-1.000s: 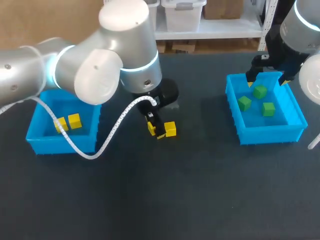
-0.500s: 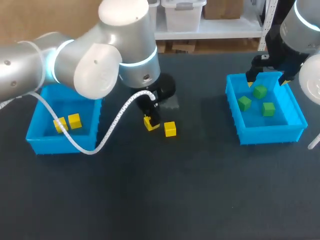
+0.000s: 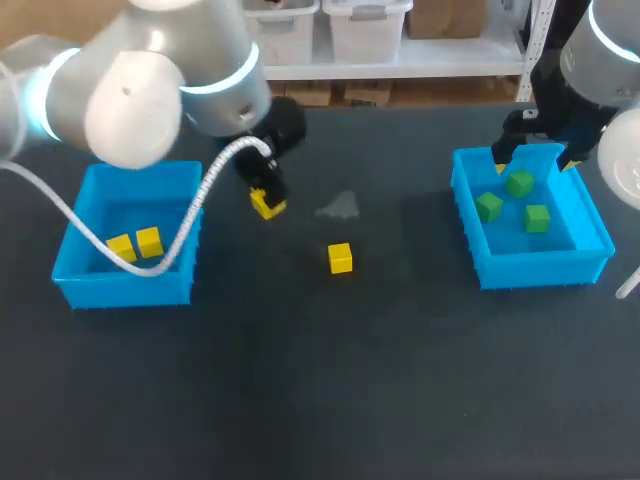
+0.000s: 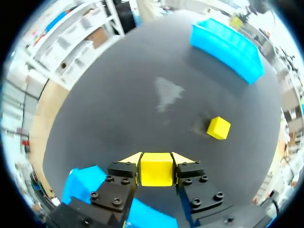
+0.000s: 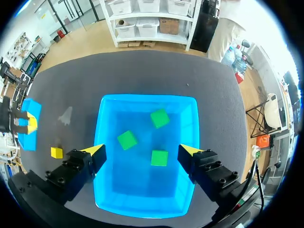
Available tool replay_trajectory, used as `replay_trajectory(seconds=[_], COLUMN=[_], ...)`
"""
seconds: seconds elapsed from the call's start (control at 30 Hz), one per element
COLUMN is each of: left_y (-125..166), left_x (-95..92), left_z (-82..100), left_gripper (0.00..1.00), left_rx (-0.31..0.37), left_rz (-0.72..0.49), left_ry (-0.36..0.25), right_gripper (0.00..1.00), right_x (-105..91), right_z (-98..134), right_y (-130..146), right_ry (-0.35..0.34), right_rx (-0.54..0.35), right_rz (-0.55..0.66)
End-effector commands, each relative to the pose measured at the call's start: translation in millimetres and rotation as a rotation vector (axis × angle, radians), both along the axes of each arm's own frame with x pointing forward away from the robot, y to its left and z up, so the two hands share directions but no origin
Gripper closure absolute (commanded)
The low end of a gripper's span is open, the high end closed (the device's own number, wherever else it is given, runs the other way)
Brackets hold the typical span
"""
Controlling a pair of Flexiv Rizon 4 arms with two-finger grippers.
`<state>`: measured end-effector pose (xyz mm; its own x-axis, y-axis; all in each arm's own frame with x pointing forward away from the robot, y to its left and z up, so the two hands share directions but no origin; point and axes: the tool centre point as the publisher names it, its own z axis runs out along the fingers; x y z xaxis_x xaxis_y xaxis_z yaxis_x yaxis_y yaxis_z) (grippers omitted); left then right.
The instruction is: Put the green cubes in the right bin and the yellow cubes in the left bin.
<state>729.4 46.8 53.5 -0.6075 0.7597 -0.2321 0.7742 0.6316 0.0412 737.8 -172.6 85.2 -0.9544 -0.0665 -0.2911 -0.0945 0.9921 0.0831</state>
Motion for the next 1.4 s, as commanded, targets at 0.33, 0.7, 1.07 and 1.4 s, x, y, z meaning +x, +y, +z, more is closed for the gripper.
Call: replay_trajectory(seconds=[0.33,0.7,1.07,1.4], left_y=[93.9,151.9,154.9,96.4], left_x=[-3.7,-26.3,-37.7,-17.6], left_z=[41.5,25.9,22.2,39.4], left_gripper=[1.00,1.00,0.00,0.00], left_rx=[-0.070,-0.053,-0.046,-0.128], left_rz=[0.181,0.322,0.326,0.200], left_ry=[-0.093,-0.087,-0.067,-0.063], right_gripper=[0.00,0.00,0.00,0.00], right_x=[-1.7,-1.7,-1.7,-1.7], right_z=[0.3,0.3,0.3,0.3], right_y=[-0.4,-0.4,-0.4,-0.4], right_ry=[-0.003,-0.003,-0.003,-0.003], right_rx=[0.000,0.000,0.000,0.000], right_rz=[-0.001,-0.001,-0.001,-0.001])
